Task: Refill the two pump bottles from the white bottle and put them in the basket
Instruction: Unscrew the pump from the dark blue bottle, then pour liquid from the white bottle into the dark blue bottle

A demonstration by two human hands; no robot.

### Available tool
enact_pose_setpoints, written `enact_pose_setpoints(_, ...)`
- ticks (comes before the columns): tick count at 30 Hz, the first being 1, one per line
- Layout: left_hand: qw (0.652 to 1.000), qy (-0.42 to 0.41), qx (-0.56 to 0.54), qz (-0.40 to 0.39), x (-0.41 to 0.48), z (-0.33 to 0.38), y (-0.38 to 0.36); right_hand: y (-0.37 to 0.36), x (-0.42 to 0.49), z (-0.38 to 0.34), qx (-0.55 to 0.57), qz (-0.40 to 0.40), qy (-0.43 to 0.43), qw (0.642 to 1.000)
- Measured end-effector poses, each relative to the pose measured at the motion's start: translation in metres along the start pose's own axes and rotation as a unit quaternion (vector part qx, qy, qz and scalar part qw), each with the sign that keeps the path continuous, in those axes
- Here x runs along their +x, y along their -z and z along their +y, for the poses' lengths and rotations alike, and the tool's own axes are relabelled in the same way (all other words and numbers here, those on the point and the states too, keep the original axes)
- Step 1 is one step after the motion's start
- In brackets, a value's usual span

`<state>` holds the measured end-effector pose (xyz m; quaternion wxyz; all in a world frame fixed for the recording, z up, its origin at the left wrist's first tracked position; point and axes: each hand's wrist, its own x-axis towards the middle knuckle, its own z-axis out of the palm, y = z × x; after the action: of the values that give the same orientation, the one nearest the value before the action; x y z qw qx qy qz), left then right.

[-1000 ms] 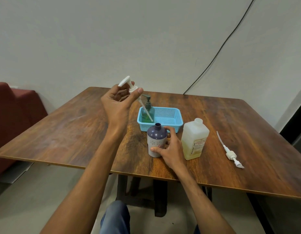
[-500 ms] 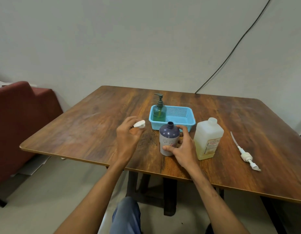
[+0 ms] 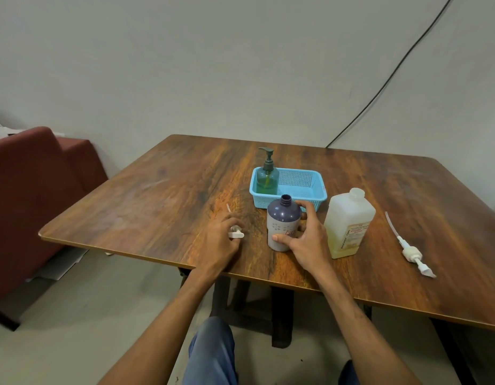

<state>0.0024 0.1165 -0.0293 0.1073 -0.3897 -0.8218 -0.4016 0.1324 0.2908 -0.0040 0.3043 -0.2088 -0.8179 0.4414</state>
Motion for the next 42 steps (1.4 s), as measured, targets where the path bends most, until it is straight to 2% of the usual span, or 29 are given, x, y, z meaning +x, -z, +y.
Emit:
enact_pose_setpoints(5, 0.999, 0.000, 0.024, -0.047, -0.004, -0.002, -0.005, 0.000, 0.000, 0.000, -0.006, 0.000, -0.003, 1.000)
enact_pose_setpoints(13, 0.997, 0.020, -0.009, -0.070, -0.007, -0.004, 0.000, -0.001, -0.001, -0.001, -0.001, 0.001, -0.006, 1.000)
enact_pose_setpoints(22, 0.997, 0.028, -0.012, -0.074, -0.008, -0.003, -0.002, -0.003, -0.003, 0.003, -0.010, 0.001, -0.016, 1.000)
enact_pose_setpoints(28, 0.998, 0.029, -0.042, -0.033, -0.008, 0.011, 0.001, 0.000, -0.015, 0.000, -0.007, -0.007, -0.024, 1.000)
enact_pose_setpoints(30, 0.998, 0.023, -0.062, -0.010, -0.006, 0.023, 0.002, 0.005, -0.022, -0.006, -0.011, 0.032, 0.011, 0.999)
enact_pose_setpoints(32, 0.995, 0.014, -0.099, 0.015, -0.004, 0.040, 0.004, 0.013, -0.030, -0.013, -0.017, 0.109, 0.076, 0.991)
enact_pose_setpoints(36, 0.978, 0.030, -0.205, 0.029, -0.001, 0.063, -0.004, 0.040, -0.045, -0.023, -0.029, 0.275, 0.162, 0.947)
enact_pose_setpoints(39, 0.965, 0.055, -0.254, 0.022, 0.002, 0.074, -0.016, 0.058, -0.044, -0.019, -0.028, 0.338, 0.134, 0.931)
enact_pose_setpoints(42, 0.963, 0.071, -0.261, 0.019, 0.005, 0.083, -0.031, 0.069, -0.036, -0.006, -0.018, 0.351, 0.079, 0.933)
